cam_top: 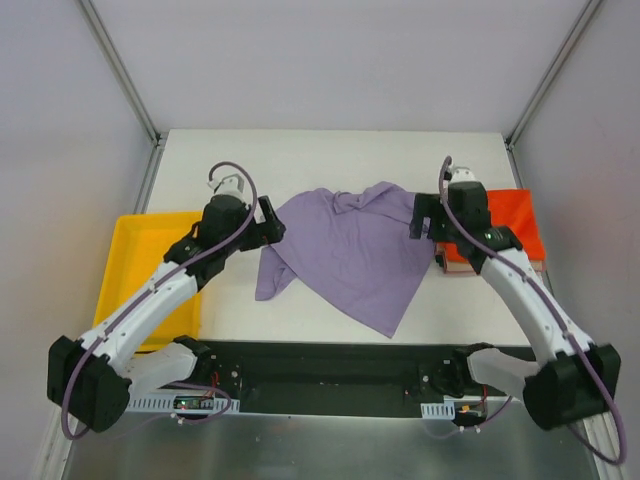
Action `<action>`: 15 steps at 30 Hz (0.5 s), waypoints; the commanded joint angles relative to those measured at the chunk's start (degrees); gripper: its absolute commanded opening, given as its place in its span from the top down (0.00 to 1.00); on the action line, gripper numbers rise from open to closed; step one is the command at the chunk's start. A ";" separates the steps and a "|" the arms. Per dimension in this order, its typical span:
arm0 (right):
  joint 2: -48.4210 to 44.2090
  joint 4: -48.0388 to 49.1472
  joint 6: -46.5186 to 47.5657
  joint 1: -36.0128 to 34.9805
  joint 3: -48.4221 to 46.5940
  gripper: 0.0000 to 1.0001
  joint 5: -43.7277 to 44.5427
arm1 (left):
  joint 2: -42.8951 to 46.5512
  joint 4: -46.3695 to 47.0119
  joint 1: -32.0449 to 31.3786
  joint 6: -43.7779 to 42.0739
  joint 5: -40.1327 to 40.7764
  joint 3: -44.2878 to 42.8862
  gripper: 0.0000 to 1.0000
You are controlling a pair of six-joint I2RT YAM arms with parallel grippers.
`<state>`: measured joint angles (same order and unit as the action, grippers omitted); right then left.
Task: Fold and stack the t-shirts
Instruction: Flatten out the tshirt
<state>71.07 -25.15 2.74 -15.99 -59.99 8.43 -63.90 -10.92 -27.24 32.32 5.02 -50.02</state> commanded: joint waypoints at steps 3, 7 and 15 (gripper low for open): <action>-17.88 2.39 -6.16 -13.15 15.67 0.04 -10.19 | 12.29 -6.83 1.14 7.40 3.42 11.42 0.01; -17.90 -4.81 -9.59 -27.92 18.15 0.04 -2.64 | 15.56 -9.20 1.23 8.99 -2.01 15.56 0.01; -6.75 -6.76 -17.06 -43.68 21.58 0.03 -2.18 | 11.79 -10.35 1.14 11.45 -4.93 20.84 0.01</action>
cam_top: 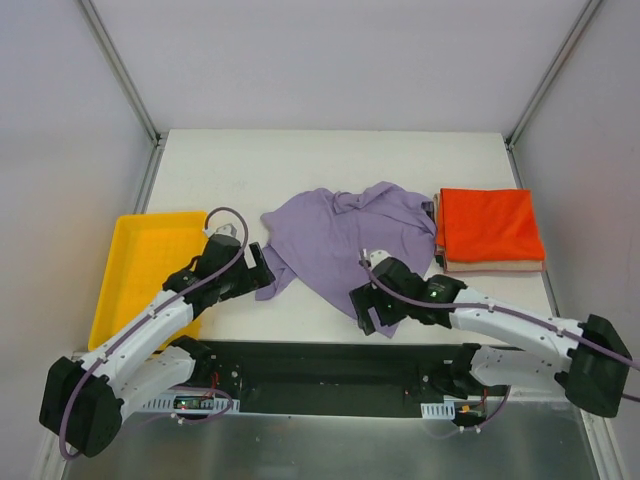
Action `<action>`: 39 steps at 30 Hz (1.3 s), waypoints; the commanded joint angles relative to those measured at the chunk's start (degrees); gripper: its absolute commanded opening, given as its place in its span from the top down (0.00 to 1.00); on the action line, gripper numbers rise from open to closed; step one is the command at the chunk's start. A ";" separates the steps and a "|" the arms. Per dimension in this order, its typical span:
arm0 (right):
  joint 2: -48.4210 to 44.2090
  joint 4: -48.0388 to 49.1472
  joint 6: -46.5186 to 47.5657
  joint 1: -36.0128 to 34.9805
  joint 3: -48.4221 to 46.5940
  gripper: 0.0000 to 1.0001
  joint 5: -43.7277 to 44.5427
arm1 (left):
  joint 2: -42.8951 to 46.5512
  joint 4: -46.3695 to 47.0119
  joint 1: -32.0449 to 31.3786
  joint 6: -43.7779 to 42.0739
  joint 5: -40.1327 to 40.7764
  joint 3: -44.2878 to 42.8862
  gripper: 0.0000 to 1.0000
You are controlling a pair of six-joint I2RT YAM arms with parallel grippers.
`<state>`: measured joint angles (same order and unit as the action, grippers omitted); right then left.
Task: Fold and stack the t-shirts
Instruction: Flatten out the tshirt
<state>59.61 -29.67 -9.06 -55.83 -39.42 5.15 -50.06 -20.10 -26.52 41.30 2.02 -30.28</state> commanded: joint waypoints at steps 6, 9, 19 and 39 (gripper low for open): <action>11.13 -1.09 -10.01 -4.99 3.03 0.12 0.74 | -4.16 -1.17 0.51 3.00 -1.93 1.10 0.02; 12.71 -0.57 -10.28 -4.99 3.91 0.17 1.62 | -3.90 -1.17 0.51 3.17 -0.88 1.63 0.01; 19.22 -1.44 -13.26 -4.81 2.51 0.54 8.38 | -5.31 -1.17 0.51 4.32 1.67 2.33 0.04; -9.95 -7.15 -9.22 13.46 2.33 1.00 22.27 | -19.27 -0.38 0.42 7.48 5.54 -1.44 0.35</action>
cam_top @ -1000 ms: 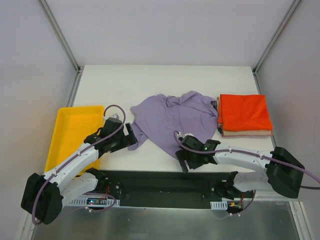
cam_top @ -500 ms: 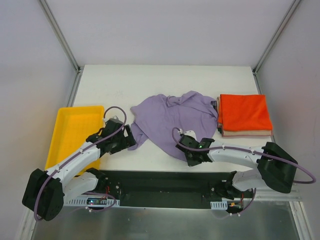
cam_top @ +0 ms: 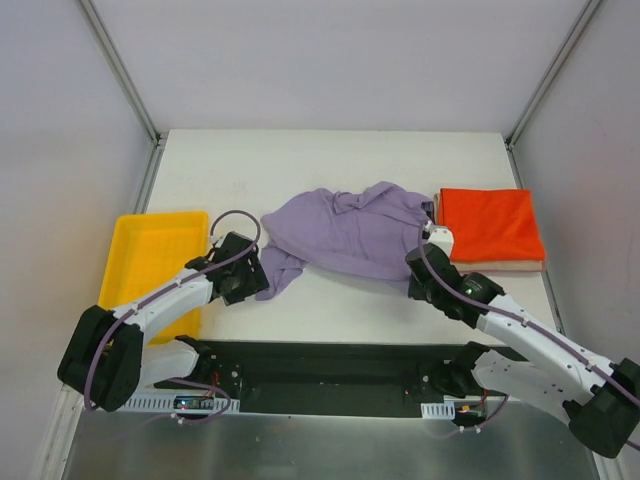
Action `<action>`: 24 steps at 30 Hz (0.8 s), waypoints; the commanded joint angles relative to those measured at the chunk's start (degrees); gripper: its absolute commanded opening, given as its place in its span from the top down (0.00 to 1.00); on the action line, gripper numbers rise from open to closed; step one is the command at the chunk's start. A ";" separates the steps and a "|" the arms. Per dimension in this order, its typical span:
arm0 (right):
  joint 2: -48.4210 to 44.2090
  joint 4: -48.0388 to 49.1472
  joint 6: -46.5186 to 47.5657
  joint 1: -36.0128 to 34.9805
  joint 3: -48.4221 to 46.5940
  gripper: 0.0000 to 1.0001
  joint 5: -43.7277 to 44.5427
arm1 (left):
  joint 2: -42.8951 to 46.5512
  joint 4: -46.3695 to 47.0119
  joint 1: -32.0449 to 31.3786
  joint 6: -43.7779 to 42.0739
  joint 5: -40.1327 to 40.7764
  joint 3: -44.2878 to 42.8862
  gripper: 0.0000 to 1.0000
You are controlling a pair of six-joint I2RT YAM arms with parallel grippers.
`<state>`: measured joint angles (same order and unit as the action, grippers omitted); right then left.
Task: Fold and stack the t-shirts
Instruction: Flatten out the tshirt
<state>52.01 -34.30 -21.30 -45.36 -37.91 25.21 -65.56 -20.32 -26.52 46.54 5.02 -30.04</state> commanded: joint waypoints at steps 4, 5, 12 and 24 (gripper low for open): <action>-4.63 -4.54 4.07 8.09 -0.14 1.00 4.57 | -8.43 0.80 0.07 2.41 0.44 -3.09 0.45; -4.98 -5.24 4.16 9.06 -0.93 0.99 6.15 | -9.58 0.80 -0.11 2.41 -0.26 -3.18 0.49; -4.64 -7.00 6.00 12.66 -6.91 1.00 12.41 | -15.39 0.89 -2.56 4.78 -2.56 -2.66 0.59; -5.16 -6.83 9.08 18.47 -10.16 1.00 11.97 | -9.33 -5.77 -5.90 6.10 -1.68 2.36 0.55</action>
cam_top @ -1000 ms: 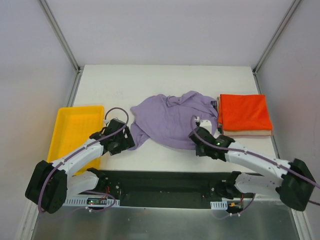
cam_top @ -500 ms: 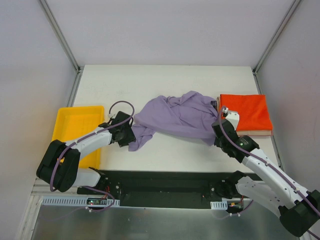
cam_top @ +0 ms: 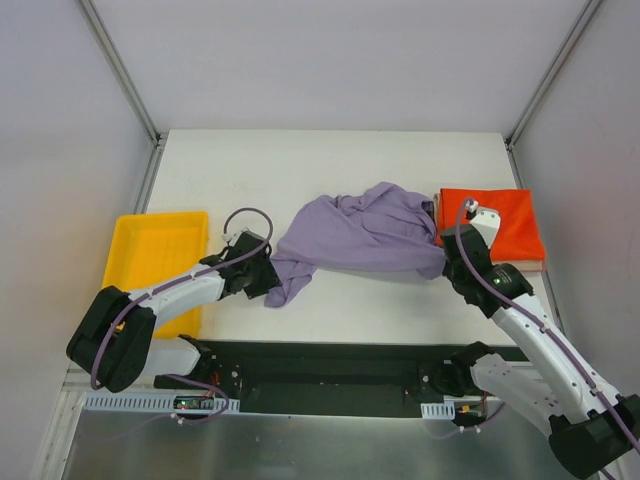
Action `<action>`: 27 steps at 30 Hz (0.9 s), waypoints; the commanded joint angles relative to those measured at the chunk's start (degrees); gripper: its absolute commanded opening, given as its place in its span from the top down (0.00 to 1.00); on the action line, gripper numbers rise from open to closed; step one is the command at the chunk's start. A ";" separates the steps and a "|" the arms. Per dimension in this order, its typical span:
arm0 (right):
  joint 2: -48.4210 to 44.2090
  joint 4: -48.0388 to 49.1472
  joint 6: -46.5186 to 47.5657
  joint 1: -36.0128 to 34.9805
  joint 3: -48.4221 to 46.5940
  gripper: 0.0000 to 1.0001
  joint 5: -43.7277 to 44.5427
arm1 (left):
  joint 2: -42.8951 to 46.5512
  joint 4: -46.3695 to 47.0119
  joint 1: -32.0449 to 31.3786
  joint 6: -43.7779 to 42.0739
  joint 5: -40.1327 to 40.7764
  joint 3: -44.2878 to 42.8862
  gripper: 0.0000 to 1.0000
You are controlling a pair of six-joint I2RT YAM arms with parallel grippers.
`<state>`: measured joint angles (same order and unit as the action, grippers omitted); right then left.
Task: Fold and stack the t-shirts
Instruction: Flatten out the tshirt
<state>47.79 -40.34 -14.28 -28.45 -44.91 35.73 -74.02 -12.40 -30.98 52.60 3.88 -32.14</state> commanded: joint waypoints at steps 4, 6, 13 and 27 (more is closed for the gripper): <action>-0.59 -0.18 2.77 2.08 -2.91 1.00 -0.39 | 1.85 -18.00 -3.11 -0.04 -0.19 3.93 0.53; -0.42 -0.01 2.86 2.25 -2.64 0.99 -0.83 | 3.26 -19.23 -3.99 -0.13 -0.89 3.40 0.53; -0.50 1.05 3.74 2.52 -1.94 0.99 -2.50 | 1.70 -20.64 -8.57 3.38 0.07 2.26 0.51; -0.94 1.84 4.97 2.69 -0.89 1.00 -4.35 | -10.61 -17.31 -9.01 6.20 5.62 -3.37 0.58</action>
<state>47.79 -39.62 -10.33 -26.06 -45.43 31.33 -79.37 -30.57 -39.44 57.49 5.45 -39.20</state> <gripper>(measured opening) 0.020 0.452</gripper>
